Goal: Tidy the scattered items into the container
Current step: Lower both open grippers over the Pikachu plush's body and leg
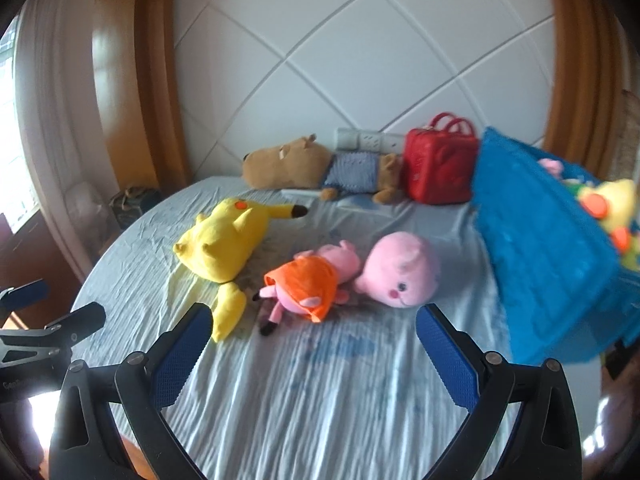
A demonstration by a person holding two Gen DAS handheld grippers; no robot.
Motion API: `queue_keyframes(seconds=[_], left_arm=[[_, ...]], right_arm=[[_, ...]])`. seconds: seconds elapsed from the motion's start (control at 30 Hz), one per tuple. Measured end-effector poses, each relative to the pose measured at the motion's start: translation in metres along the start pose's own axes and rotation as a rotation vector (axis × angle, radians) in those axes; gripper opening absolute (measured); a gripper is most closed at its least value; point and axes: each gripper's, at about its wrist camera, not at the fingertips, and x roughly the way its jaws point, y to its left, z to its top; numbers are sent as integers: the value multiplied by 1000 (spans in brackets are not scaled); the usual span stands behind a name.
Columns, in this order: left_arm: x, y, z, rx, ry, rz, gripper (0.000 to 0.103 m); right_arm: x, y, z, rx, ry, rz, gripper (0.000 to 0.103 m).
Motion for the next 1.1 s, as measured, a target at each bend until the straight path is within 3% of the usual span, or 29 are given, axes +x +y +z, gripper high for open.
queue_keyframes(seconds=[0.23, 0.37, 0.43, 0.67, 0.83, 0.97, 1.1], left_arm=[[69, 3, 27, -46, 71, 32, 100], [109, 4, 43, -73, 112, 51, 89], [128, 5, 50, -85, 132, 60, 89], [202, 12, 73, -63, 190, 15, 88], [257, 13, 84, -54, 243, -23, 79], [279, 17, 85, -31, 260, 3, 58], [301, 22, 86, -9, 277, 29, 58]], right_arm=[[88, -2, 34, -37, 93, 83, 103], [129, 9, 47, -65, 143, 128, 103], [148, 17, 52, -78, 158, 144, 103], [208, 42, 69, -81, 210, 142, 101], [259, 55, 82, -78, 248, 131, 99], [296, 59, 92, -102, 274, 142, 99], [328, 65, 102, -127, 297, 181, 99]])
